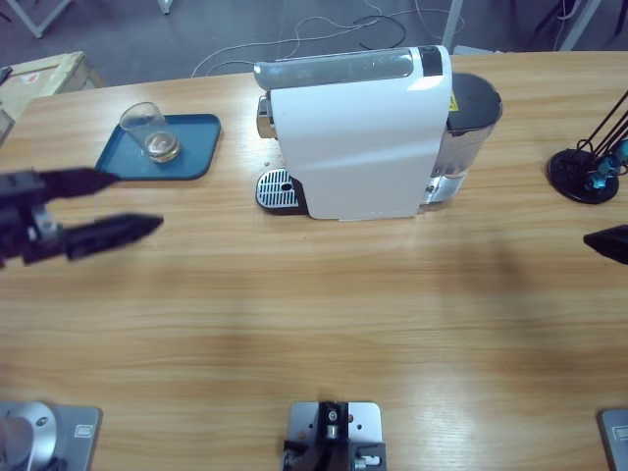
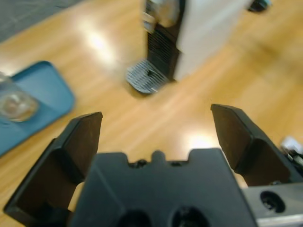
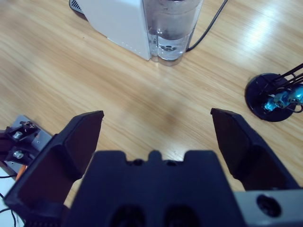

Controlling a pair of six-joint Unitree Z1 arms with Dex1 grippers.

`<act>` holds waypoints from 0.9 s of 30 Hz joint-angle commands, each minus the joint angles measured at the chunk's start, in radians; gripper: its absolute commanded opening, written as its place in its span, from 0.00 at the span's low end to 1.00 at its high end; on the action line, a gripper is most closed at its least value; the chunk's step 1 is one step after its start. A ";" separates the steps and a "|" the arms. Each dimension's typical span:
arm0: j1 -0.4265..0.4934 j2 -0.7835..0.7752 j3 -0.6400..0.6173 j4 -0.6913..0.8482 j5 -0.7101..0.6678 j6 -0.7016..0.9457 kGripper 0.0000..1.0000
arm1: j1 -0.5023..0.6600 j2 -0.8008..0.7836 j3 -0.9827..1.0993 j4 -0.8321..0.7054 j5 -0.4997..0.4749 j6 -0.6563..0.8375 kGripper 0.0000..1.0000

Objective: Pour coffee

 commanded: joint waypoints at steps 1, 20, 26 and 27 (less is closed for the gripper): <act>-0.080 -0.070 -0.020 0.163 -0.044 -0.013 1.00 | -0.007 -0.017 0.041 -0.005 -0.041 -0.012 1.00; -0.080 -0.267 -0.012 0.288 -0.053 -0.045 1.00 | -0.007 -0.069 0.058 -0.008 -0.062 -0.016 1.00; -0.081 -0.283 -0.048 0.376 -0.031 -0.051 1.00 | -0.007 -0.067 0.056 -0.008 -0.067 -0.010 1.00; -0.081 -0.299 -0.044 0.381 -0.013 -0.051 1.00 | -0.007 -0.072 0.058 -0.008 -0.068 -0.010 1.00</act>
